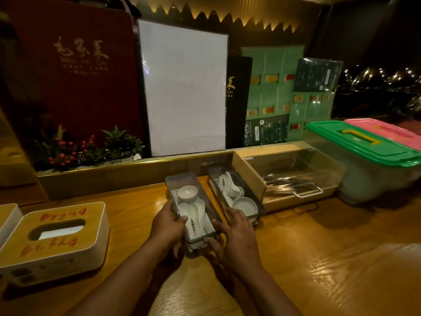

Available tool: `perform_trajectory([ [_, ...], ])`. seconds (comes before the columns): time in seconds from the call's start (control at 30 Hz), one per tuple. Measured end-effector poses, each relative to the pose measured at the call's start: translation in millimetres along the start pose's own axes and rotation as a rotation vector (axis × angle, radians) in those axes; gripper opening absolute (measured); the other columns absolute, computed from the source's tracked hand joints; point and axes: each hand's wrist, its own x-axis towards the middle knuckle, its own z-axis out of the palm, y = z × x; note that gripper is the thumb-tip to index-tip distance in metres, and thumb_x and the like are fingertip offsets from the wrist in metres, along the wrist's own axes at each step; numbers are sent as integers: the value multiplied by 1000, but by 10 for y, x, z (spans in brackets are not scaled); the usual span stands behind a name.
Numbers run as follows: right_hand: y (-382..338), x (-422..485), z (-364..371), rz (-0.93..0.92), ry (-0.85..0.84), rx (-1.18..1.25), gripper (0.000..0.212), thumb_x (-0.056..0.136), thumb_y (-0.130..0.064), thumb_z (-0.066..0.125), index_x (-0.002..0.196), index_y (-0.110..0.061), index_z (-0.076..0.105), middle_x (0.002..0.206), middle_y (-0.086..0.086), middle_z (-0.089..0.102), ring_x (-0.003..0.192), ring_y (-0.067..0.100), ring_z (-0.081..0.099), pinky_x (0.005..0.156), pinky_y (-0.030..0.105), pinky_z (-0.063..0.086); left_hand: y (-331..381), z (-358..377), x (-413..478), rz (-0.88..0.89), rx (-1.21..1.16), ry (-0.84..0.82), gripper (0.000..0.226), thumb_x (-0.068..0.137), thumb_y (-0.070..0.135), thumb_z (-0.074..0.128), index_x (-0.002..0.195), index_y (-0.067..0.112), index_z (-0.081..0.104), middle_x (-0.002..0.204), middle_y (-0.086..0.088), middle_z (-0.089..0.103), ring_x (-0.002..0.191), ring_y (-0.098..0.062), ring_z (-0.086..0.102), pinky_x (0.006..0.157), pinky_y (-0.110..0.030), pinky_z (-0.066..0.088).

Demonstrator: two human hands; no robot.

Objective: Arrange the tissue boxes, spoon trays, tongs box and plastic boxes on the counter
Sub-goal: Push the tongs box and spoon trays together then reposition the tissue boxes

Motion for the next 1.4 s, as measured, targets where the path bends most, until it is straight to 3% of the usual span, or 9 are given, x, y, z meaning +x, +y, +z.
perform_trajectory([
  [0.27, 152, 164, 50, 69, 24, 117, 54, 80, -71, 60, 127, -45, 59, 158, -3, 33, 147, 23, 22, 115, 49, 33, 85, 216, 320, -43, -51, -66, 60, 93, -1, 61, 136, 42, 55, 132, 4, 66, 109, -25, 69, 83, -50, 61],
  [0.4, 183, 194, 66, 75, 50, 153, 51, 79, -70, 62, 123, -43, 62, 156, -4, 35, 145, 22, 24, 113, 48, 36, 228, 299, 304, -69, -87, -99, 55, 98, -10, 49, 132, 33, 58, 112, 9, 68, 76, -3, 72, 53, -22, 57],
  [0.47, 212, 211, 71, 67, 47, 158, 50, 79, -70, 62, 122, -44, 62, 155, -5, 36, 145, 21, 24, 113, 46, 35, 242, 315, 301, -47, -75, -105, 51, 99, -10, 46, 136, 24, 56, 113, 8, 66, 72, 1, 67, 47, -15, 52],
  [0.6, 249, 219, 94, 50, 51, 171, 49, 80, -70, 62, 121, -44, 62, 152, -7, 38, 143, 20, 25, 113, 44, 34, 248, 278, 289, -48, -87, -123, 57, 100, -8, 48, 147, 25, 49, 123, 8, 60, 95, -8, 65, 51, -13, 54],
  [0.73, 322, 210, 79, 46, 38, 233, 48, 81, -67, 62, 123, -44, 60, 152, -9, 36, 142, 16, 24, 112, 41, 37, 239, 366, 239, -49, -108, -134, 55, 101, -6, 46, 144, 29, 50, 116, 13, 64, 71, 3, 64, 48, -16, 53],
  [0.8, 348, 207, 61, 34, 30, 243, 48, 82, -65, 63, 125, -44, 59, 152, -9, 35, 141, 15, 24, 111, 39, 37, 232, 389, 228, -67, -139, -131, 56, 102, -6, 45, 142, 33, 50, 107, 19, 63, 71, 2, 66, 50, -21, 55],
  [0.93, 339, 197, 47, 30, 24, 240, 49, 81, -62, 66, 126, -44, 56, 152, -9, 35, 141, 16, 23, 111, 39, 36, 217, 374, 250, -71, -125, -130, 60, 101, 0, 49, 145, 41, 47, 131, 9, 64, 95, -8, 65, 75, -41, 63],
  [1.23, 326, 179, 75, 31, 49, 229, 49, 82, -60, 66, 127, -42, 57, 151, -7, 36, 142, 18, 24, 111, 41, 36, 211, 389, 278, -51, -84, -104, 58, 102, 1, 48, 144, 41, 47, 129, 10, 60, 91, -4, 62, 61, -28, 59],
  [1.4, 310, 193, 108, 45, 81, 215, 51, 80, -62, 67, 126, -40, 60, 148, -6, 39, 140, 19, 27, 109, 41, 38, 251, 336, 279, -42, -43, -131, 60, 102, 3, 50, 147, 41, 43, 135, 8, 59, 103, -15, 62, 73, -33, 61],
])
